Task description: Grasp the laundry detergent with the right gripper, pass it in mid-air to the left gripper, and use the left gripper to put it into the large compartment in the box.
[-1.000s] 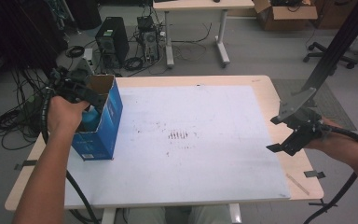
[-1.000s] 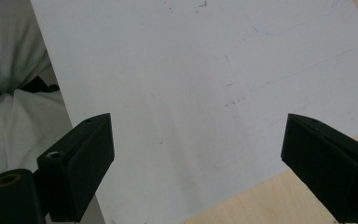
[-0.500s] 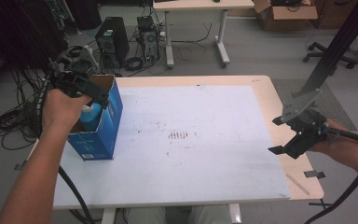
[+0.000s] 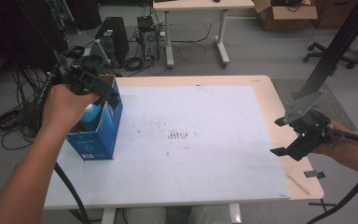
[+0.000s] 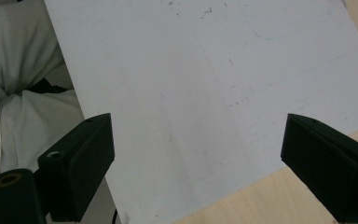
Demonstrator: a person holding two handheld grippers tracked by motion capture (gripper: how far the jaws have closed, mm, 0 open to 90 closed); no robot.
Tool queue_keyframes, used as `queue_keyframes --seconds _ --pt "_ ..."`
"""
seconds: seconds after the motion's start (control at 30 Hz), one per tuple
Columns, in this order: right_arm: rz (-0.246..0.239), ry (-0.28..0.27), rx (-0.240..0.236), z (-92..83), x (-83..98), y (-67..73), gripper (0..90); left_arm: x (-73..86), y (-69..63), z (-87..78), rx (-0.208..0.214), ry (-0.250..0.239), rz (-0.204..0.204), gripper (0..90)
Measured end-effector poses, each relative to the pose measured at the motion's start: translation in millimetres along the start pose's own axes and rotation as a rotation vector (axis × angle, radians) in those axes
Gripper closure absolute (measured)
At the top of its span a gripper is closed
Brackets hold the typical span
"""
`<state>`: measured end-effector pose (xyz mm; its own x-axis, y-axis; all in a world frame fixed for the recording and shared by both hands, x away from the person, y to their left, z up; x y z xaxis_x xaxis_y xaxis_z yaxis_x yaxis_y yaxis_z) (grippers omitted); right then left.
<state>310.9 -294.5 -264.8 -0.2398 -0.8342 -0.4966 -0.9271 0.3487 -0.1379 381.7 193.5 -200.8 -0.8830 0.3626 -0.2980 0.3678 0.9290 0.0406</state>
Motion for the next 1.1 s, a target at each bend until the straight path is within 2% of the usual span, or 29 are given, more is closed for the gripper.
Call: queue_keyframes --seconds 0.47,0.6,1.1 --pt "0.002 0.011 -0.006 2.4 -2.5 -0.2 9.3 -12.2 -40.7 -12.2 0.031 -0.026 0.145 8.0" --pt "0.004 0.014 -0.008 3.7 -2.8 -1.1 9.4 -14.5 -47.0 -12.8 0.037 -0.029 0.167 7.9" --pt "0.012 0.023 -0.020 8.8 -9.0 -4.8 9.3 -28.6 -82.2 -15.0 0.063 -0.041 0.290 7.8"
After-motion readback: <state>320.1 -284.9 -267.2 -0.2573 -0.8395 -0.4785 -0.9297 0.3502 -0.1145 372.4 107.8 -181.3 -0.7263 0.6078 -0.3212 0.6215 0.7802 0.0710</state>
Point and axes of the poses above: each handheld gripper's, and its own axes: z roughly forward along the jaws, x roughly out of its underside, y roughly to its left, the point moved 3 cm from there along z, roughly forward along the jaws, and after that the axes turned 1 degree about -y, right-handed, at the moved point
